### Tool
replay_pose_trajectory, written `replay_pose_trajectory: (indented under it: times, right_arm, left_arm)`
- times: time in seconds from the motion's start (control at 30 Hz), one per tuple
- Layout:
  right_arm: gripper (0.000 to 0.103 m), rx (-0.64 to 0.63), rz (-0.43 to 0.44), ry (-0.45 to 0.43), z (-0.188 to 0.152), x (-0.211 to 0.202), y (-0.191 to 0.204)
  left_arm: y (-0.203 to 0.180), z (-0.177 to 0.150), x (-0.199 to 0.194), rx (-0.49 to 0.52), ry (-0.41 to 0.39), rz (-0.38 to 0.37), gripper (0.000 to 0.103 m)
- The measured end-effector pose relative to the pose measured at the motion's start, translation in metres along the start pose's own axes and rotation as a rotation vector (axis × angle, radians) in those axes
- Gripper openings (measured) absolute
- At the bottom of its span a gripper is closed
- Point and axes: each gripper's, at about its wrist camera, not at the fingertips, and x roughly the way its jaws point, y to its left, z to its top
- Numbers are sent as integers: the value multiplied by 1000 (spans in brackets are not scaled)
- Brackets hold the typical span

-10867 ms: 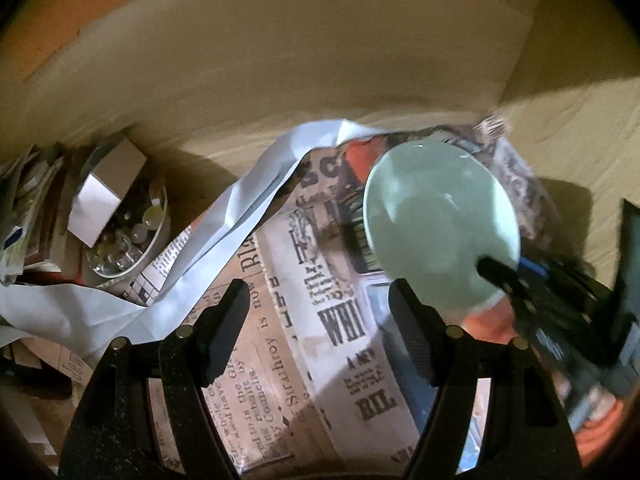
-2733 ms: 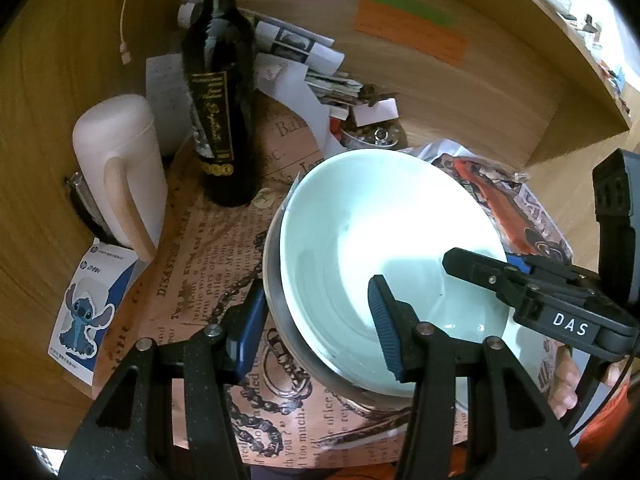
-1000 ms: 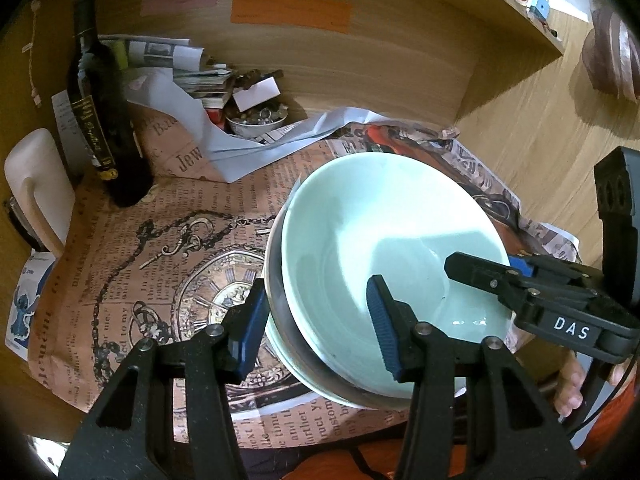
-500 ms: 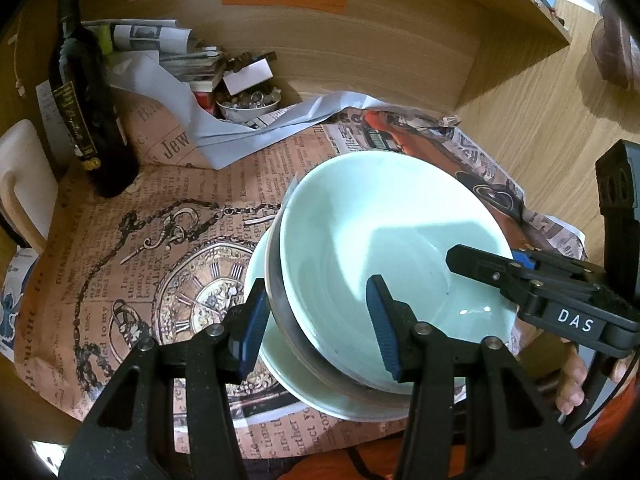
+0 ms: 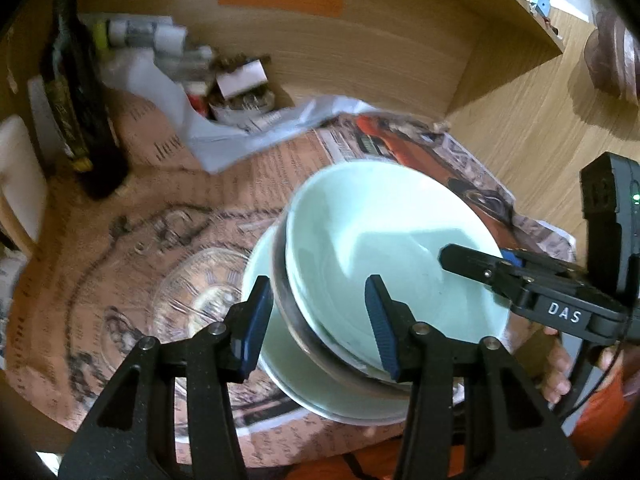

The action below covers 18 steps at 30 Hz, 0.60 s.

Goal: Organize plates and bowls
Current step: 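Open both grippers off the mint-green bowl and pull back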

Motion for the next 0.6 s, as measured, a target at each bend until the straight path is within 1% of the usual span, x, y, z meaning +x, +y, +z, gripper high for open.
replay_pose_trajectory:
  times: [0.03, 0.07, 0.13, 0.23, 0.33, 0.37, 0.4, 0.43, 0.47, 0.5, 0.6]
  right_arm:
    - [41, -11, -15, -11, -1, -2, 1]
    - [43, -24, -32, -22, -1, -4, 3]
    - [53, -42, -55, -53, -2, -10, 4]
    - [55, -72, -83, -122, -3, -26, 10]
    - [57, -113, -94, -195, -4, -46, 19]
    - [58, -124, -94, -216, -4, -52, 22]
    - [61, -134, -94, -242, -4, -59, 24]
    - [67, -145, -99, -276, -5, -67, 28]
    - [69, -154, -102, -302, -5, -73, 31]
    - [71, -165, -106, -332, -6, -79, 34]
    - [71, -189, -103, -395, -11, -96, 41]
  left_arm:
    - [-3, 0, -6, 21, -35, 40, 48]
    - [-5, -1, -10, 33, -59, 56, 48]
    - [-9, -1, -21, 56, -105, 82, 48]
    - [-15, 0, -40, 87, -181, 111, 49]
    - [-17, 3, -53, 89, -234, 108, 51]
    - [-18, 3, -59, 87, -257, 102, 55]
    - [-19, 3, -64, 84, -282, 99, 58]
    - [-20, 3, -69, 83, -304, 98, 59]
    - [-23, 3, -75, 85, -337, 102, 61]
    - [-25, 2, -81, 91, -368, 107, 64]
    - [-31, -2, -95, 97, -438, 110, 71]
